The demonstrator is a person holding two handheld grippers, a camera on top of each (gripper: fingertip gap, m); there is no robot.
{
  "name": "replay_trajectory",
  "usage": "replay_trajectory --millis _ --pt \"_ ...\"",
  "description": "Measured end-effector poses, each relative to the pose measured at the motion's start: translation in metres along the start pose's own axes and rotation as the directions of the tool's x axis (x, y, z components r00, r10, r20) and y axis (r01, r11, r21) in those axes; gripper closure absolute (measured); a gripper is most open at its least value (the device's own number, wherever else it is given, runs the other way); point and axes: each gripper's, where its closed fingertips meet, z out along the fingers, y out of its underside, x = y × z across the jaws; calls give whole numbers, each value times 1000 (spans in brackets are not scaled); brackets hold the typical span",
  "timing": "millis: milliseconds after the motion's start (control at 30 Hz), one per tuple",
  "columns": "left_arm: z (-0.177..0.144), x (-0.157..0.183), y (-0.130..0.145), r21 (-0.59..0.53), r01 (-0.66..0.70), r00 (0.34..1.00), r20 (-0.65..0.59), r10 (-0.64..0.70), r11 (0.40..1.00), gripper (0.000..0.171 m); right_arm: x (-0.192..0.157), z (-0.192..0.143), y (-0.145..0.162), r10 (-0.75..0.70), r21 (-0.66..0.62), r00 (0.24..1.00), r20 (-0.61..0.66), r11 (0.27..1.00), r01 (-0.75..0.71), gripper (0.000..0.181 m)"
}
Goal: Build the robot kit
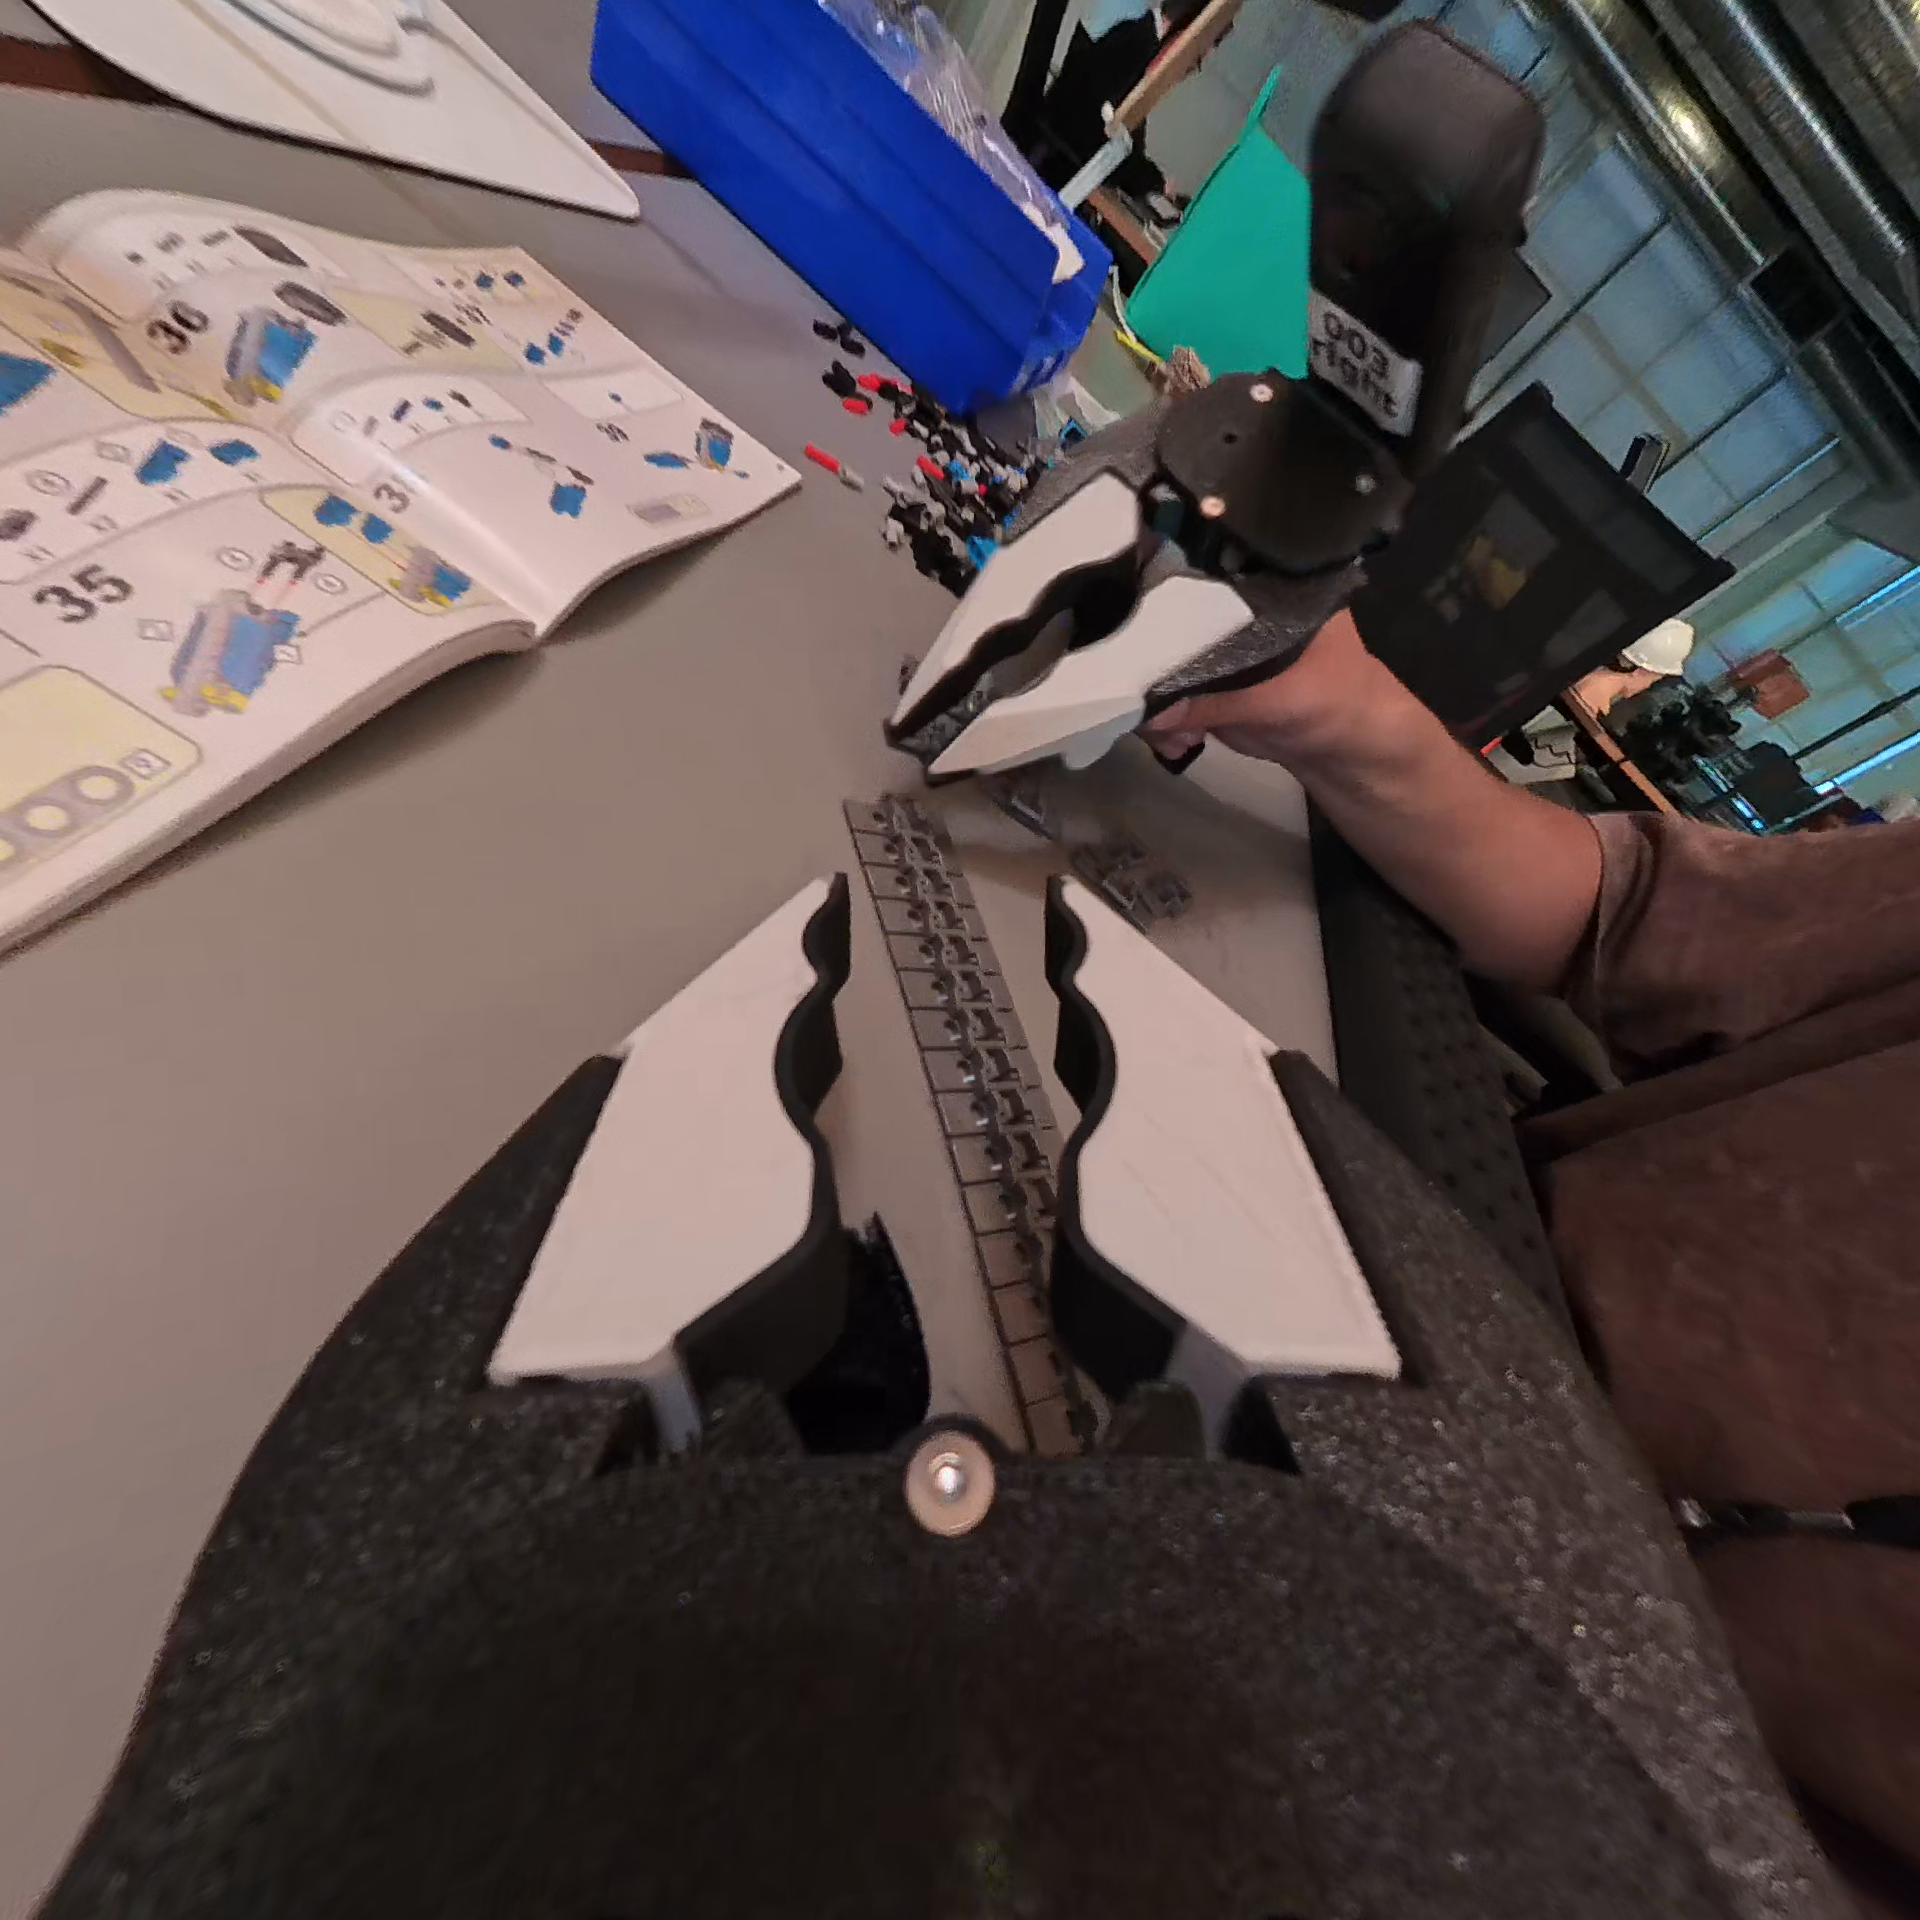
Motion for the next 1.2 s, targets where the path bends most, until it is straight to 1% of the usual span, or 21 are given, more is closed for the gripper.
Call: replay_trajectory --millis 67,100,133,167,233,267,333,367,433,500,567,600,667,733,833,867,933,1067,1200 --pt "-4 -2 -7 46 -23 999 24 22 999 135 -4 -12 -9 -37 48 999 -23 998 38 168" --pt "-7 -4 -11 75 -39 999 40 36 996 135 -12 -18 -14 -46 74 999 -21 996 47 164" --pt "-10 -5 -16 103 -57 997 57 51 993 136 -31 -21 -21 -66 111 998 26 992 63 159" --pt "-14 -7 -20 130 -76 995 77 67 989 136 -58 -21 -28 -94 145 991 96 986 80 158" --pt "-20 -9 -26 167 -115 989 110 98 979 136 -122 -11 -31 -163 185 958 236 975 121 148" --pt "-22 -10 -27 172 -129 987 119 109 977 136 -151 -2 -29 -191 183 940 282 973 142 147" --pt "-23 -12 -28 170 -141 984 130 120 975 137 -187 16 -26 -248 172 924 293 964 204 149" --pt "-23 -12 -28 166 -141 984 129 121 976 137 -200 23 -25 -276 160 915 293 958 238 149" --pt "-21 -12 -27 157 -136 986 120 118 978 137 -217 36 -24 -314 143 902 297 948 283 155" --pt "-20 -11 -26 150 -137 986 113 121 979 138 -225 49 -19 -336 101 895 293 942 321 165" --pt "-19 -10 -25 143 -141 986 107 127 980 138 -220 59 -19 -388 83 895 219 922 379 180" --pt "-18 -10 -24 138 -142 986 103 128 980 138 -219 60 -21 -407 87 891 202 913 397 181" --pt "-17 -9 -24 134 -141 987 99 129 981 138 -220 61 -21 -399 89 892 213 917 389 181" --pt "-17 -9 -24 133 -136 988 95 124 982 139 -218 62 -23 -397 97 897 197 918 385 181" --pt "-17 -10 -24 130 -125 990 85 114 984 139 -217 70 -16 -381 41 900 210 924 381 181" --pt "-17 -10 -24 129 -120 991 82 110 984 139 -218 70 -15 -374 32 900 226 926 377 181" --pt "-17 -10 -24 129 -111 992 76 102 985 139 -213 67 -16 -379 36 904 199 924 380 181" --pt "-18 -11 -24 136 -94 994 67 86 986 139 -210 57 -21 -356 72 913 200 934 349 181" --pt "-18 -12 -25 137 -90 995 64 81 987 139 -206 61 -13 -404 33 901 159 914 404 181"
